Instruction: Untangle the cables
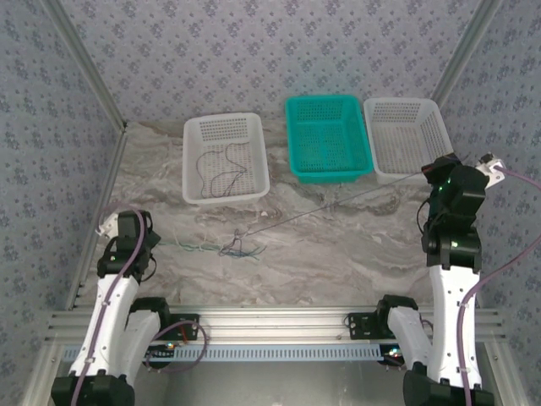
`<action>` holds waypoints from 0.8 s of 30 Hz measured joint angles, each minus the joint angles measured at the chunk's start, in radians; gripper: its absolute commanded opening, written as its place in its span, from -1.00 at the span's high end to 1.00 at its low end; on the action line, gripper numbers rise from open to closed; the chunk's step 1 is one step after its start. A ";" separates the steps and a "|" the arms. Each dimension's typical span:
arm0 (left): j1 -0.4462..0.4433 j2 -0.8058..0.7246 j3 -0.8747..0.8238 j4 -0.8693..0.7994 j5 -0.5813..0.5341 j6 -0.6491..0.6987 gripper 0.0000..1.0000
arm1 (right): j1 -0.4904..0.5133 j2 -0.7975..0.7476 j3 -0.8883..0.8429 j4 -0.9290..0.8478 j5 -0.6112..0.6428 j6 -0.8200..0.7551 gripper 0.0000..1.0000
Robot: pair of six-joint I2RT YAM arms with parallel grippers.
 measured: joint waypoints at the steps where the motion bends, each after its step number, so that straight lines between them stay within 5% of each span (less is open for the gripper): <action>1: 0.022 0.000 -0.010 0.000 0.004 -0.002 1.00 | -0.011 0.002 0.018 -0.010 0.012 0.000 1.00; 12: 0.297 0.056 -0.085 0.048 0.142 -0.038 1.00 | -0.198 0.051 0.149 -0.065 -0.031 0.068 1.00; 15: 0.295 0.079 -0.133 0.150 0.264 -0.027 0.65 | -0.176 0.098 0.148 -0.011 -0.169 0.070 1.00; 19: 0.214 0.074 -0.164 0.256 0.387 0.005 -0.34 | -0.010 0.190 0.148 0.055 -0.323 0.032 1.00; 24: 0.132 -0.067 -0.142 0.271 0.441 0.054 -0.68 | 0.229 0.262 0.148 0.056 -0.386 -0.053 1.00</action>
